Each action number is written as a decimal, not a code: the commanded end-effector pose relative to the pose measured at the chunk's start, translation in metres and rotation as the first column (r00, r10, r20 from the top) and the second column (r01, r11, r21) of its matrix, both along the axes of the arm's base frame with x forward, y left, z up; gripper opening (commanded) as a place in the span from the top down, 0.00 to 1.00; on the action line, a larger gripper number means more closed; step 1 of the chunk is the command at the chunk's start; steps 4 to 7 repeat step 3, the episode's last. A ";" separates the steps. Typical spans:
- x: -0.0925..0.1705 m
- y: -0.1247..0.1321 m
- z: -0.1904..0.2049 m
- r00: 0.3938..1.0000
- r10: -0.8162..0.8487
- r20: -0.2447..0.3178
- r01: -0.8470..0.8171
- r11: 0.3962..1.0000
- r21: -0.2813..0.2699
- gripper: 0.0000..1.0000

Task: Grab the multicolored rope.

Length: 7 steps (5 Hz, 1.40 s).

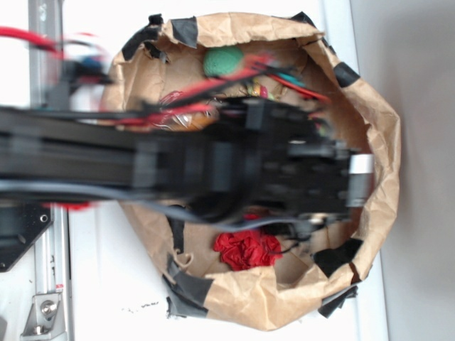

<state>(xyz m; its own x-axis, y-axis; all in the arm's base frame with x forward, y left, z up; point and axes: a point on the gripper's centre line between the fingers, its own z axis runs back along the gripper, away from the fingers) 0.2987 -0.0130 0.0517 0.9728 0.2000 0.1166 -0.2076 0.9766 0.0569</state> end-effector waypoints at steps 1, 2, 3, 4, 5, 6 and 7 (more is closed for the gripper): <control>-0.006 0.018 0.118 0.998 -0.056 0.015 0.057 0.987 -0.153 1.00; -0.007 0.018 0.139 0.997 -0.065 0.032 0.070 0.982 -0.178 1.00; -0.011 0.003 0.138 0.996 -0.080 0.042 0.086 0.981 -0.171 1.00; -0.011 0.003 0.138 0.996 -0.080 0.042 0.086 0.981 -0.171 1.00; -0.011 0.003 0.138 0.996 -0.080 0.042 0.086 0.981 -0.171 1.00; -0.011 0.003 0.138 0.996 -0.080 0.042 0.086 0.981 -0.171 1.00; -0.011 0.003 0.138 0.996 -0.080 0.042 0.086 0.981 -0.171 1.00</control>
